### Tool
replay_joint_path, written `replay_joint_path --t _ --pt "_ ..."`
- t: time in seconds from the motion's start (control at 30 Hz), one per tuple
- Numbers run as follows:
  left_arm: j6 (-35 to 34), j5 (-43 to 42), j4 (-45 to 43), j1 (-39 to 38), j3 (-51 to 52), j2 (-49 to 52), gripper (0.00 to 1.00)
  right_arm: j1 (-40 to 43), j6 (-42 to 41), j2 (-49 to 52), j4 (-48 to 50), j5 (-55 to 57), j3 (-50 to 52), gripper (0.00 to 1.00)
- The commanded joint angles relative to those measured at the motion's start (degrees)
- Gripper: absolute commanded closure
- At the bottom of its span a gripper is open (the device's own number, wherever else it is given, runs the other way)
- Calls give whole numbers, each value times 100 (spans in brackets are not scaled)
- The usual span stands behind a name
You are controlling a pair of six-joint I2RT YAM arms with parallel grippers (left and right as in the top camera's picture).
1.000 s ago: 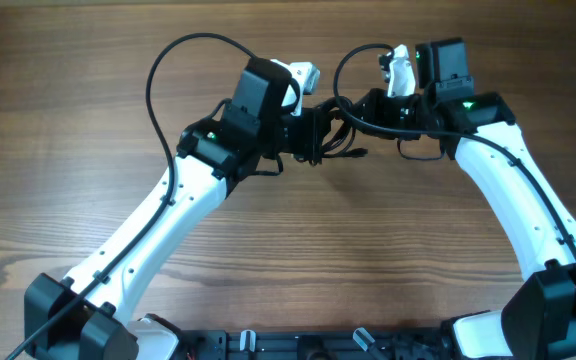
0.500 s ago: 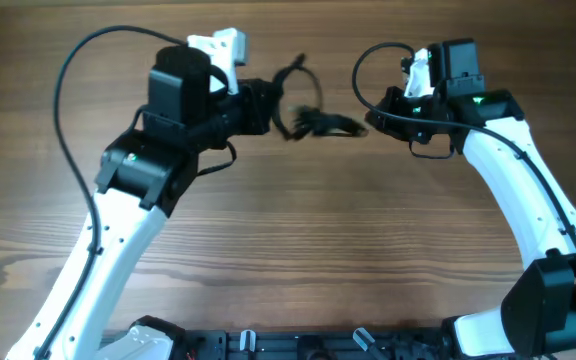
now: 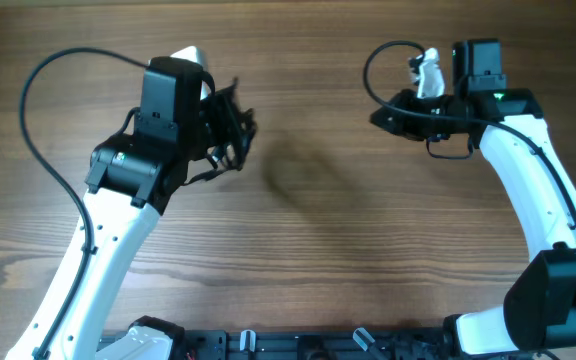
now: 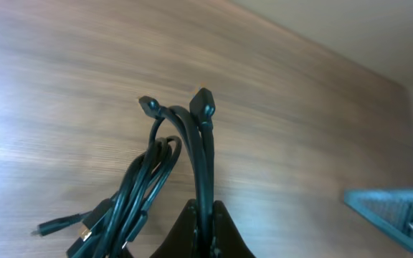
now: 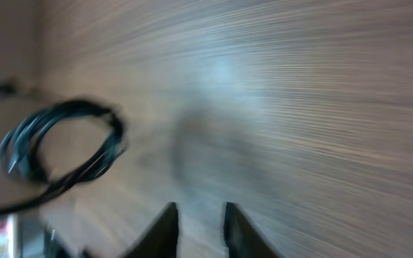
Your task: Untangle cables
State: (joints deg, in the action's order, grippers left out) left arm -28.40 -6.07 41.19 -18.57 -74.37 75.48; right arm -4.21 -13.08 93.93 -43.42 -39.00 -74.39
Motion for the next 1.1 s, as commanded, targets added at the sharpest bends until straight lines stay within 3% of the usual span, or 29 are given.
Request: replay_joint_path --t 0.0,0.1,0.2,0.6,0.7,0.87,1.07 --pt "1099 -1860 -243 11 -90 2 96 -234 577 85 212 -1187 -13 57" --pt "1604 -2811 -262 11 -87 44 96 -540 553 85 640 -1279 -13 39" --pt "1598 -3021 -326 11 -87 50 96 -691 544 85 863 -1279 -13 32" --pt "776 -3053 -483 11 -87 50 96 -802 492 85 962 -1246 -13 32" --pt "761 -3049 -525 11 -87 50 96 -859 76 85 964 -1051 -13 32" --pt "46 -2321 -520 11 -85 96 96 -894 -433 85 966 -1019 -13 32" --pt "-680 -2020 -527 11 -85 420 96 -1307 -1768 85 1034 -376 -13 32"
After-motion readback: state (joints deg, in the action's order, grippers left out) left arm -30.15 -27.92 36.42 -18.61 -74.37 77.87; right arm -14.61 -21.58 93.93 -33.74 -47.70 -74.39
